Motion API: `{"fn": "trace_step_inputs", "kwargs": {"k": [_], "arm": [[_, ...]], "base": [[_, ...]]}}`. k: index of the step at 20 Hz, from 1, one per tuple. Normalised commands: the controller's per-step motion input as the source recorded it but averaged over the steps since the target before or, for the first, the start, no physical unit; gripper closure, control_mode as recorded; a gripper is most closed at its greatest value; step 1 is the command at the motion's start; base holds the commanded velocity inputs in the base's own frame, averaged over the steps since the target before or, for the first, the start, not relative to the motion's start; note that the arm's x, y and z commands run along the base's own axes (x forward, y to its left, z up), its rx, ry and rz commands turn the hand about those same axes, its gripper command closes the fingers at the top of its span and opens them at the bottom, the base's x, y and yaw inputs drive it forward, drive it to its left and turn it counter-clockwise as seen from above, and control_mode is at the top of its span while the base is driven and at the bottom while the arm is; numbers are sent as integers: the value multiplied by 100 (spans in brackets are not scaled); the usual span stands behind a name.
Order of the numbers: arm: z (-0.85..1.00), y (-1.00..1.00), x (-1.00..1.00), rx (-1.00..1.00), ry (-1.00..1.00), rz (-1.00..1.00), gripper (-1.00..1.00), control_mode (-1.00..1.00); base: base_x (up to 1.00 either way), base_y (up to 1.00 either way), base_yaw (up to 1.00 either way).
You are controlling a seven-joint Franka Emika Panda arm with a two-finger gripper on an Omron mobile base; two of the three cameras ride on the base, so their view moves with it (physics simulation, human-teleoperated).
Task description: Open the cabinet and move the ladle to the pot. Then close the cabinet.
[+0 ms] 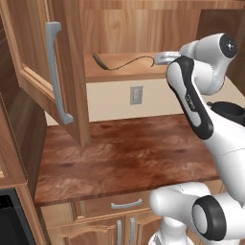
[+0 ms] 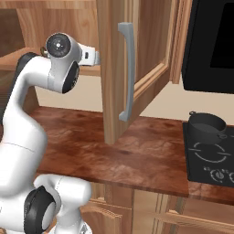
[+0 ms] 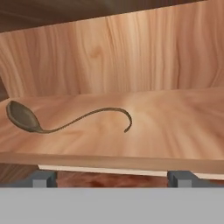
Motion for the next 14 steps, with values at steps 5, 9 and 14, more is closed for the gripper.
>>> {"fn": "trace_step_inputs", "kwargs": {"k": [5,9,14], "arm": [[0,-12,19,-2,0,0,-100,-100],[0,-9,10,0,2,0,-100,-100],[0,-4,4,0,3,0,-100,-100]], "base": [[0,0,0],[0,0,0],[0,0,0]]}}
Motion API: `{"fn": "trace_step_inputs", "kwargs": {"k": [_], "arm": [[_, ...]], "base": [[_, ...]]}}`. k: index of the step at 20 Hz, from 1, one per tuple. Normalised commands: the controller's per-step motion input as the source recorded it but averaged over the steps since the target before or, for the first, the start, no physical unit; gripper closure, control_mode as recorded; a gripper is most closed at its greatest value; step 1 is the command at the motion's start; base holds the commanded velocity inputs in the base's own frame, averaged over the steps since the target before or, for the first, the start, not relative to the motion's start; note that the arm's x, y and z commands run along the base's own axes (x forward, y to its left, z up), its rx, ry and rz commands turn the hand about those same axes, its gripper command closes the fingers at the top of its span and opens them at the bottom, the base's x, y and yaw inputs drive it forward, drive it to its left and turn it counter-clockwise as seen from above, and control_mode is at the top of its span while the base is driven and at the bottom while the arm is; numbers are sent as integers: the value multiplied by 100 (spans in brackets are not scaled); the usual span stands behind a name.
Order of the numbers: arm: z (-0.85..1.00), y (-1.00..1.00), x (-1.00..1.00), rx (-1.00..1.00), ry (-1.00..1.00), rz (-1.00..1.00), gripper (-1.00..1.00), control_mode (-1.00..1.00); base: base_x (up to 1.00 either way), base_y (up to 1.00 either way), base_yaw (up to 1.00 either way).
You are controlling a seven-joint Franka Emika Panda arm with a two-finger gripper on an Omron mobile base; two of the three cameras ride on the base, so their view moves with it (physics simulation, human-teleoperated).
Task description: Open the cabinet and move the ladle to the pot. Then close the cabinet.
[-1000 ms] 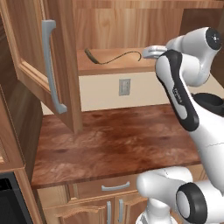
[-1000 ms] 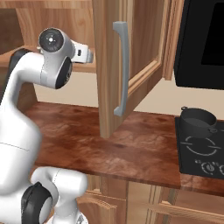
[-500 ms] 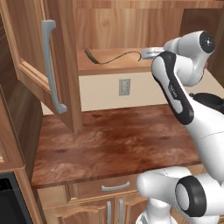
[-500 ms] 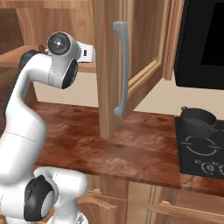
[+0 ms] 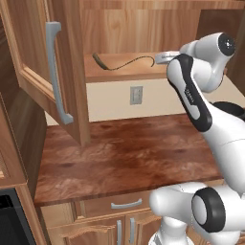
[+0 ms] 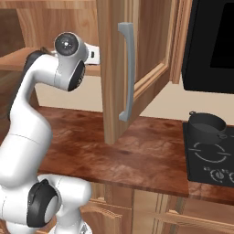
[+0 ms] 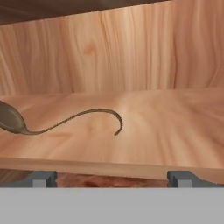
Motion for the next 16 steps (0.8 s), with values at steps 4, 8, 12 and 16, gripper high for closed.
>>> {"fn": "trace_step_inputs", "kwargs": {"k": [4,8,12,16], "arm": [[0,0,0,0,4,0,-100,-100],[0,0,3,0,2,0,-100,-100],[-7,0,7,0,0,0,-100,-100],[-12,0,12,0,0,0,-100,-100]], "base": [[0,0,0],[0,0,0],[0,0,0],[0,0,0]]}}
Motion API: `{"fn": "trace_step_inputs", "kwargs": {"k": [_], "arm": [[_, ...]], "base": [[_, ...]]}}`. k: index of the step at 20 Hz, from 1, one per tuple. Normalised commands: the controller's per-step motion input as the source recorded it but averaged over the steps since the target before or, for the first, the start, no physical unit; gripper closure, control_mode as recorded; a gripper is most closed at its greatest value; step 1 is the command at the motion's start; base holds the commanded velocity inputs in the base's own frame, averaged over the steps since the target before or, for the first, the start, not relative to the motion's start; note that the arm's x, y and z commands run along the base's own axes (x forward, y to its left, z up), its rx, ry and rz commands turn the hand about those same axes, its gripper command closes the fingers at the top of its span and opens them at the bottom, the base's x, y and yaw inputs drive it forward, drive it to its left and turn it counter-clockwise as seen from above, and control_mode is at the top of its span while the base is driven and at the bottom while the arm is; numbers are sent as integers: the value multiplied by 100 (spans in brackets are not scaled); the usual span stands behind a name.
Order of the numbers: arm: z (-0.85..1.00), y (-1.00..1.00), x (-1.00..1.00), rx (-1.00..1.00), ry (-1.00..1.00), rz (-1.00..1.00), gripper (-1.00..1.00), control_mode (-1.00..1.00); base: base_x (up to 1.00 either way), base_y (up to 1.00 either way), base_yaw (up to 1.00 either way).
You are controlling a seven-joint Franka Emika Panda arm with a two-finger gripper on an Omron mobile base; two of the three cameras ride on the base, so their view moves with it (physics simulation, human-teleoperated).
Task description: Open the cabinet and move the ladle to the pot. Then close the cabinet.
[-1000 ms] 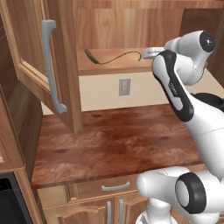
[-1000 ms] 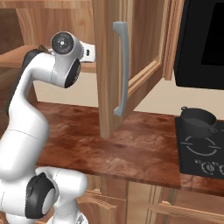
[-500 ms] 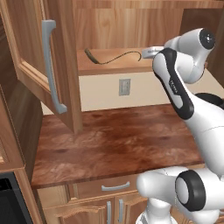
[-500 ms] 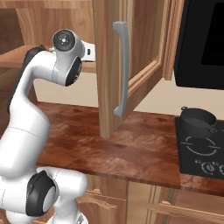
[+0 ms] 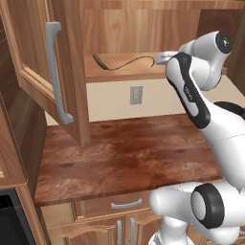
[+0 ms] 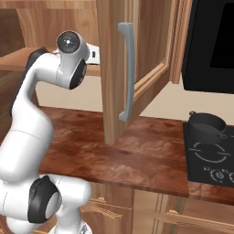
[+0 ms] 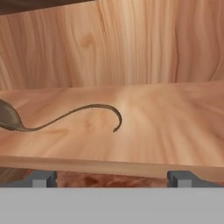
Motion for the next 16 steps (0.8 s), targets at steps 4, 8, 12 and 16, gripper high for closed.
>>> {"fn": "trace_step_inputs", "kwargs": {"k": [4,8,12,16], "arm": [[-15,0,15,0,0,0,-100,-100],[-3,0,21,0,0,1,-100,-100],[0,0,26,0,0,1,-100,-100],[0,0,29,0,0,1,-100,-100]], "base": [[0,0,0],[0,0,0],[0,0,0],[0,0,0]]}}
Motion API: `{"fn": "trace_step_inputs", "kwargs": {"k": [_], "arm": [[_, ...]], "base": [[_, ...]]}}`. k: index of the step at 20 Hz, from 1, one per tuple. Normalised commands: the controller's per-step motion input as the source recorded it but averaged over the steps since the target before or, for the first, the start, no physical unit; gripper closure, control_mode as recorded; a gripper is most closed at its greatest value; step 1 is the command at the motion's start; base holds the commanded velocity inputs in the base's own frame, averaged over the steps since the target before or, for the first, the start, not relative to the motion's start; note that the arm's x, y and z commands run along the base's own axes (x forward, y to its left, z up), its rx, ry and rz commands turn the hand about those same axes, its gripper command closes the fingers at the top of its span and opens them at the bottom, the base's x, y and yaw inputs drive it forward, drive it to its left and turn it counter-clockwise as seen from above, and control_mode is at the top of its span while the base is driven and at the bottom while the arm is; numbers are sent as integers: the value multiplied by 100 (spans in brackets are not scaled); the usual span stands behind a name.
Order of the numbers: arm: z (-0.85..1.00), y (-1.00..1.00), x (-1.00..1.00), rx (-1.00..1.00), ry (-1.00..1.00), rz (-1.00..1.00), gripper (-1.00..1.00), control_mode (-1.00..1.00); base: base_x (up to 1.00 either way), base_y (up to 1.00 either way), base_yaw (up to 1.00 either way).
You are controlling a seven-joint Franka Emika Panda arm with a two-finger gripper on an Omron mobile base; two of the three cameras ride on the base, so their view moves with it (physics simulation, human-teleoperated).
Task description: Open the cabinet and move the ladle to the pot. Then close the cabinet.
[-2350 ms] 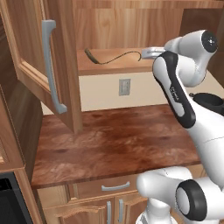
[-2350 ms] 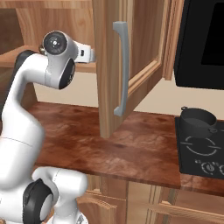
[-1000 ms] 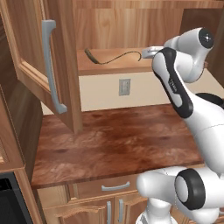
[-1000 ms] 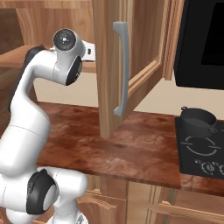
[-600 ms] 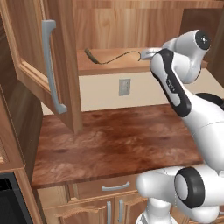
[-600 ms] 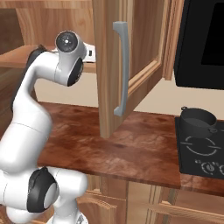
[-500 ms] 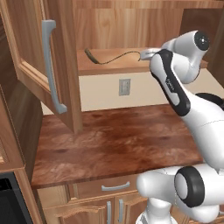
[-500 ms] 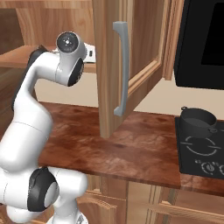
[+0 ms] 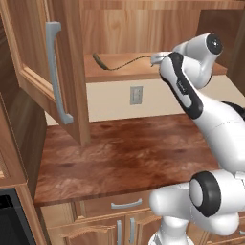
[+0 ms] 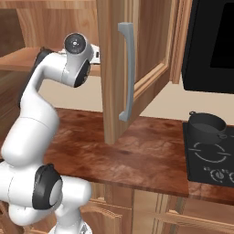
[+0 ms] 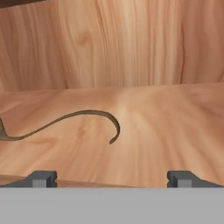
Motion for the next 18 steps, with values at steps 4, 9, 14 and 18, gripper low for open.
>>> {"fn": "trace_step_inputs", "kwargs": {"k": [4,9,14,18], "arm": [[0,0,28,0,0,1,-100,-100],[0,0,23,0,0,3,-100,-100],[0,0,15,0,0,6,-100,-100],[0,0,7,0,0,10,-100,-100]], "base": [[0,0,0],[0,0,0],[0,0,0],[0,0,0]]}}
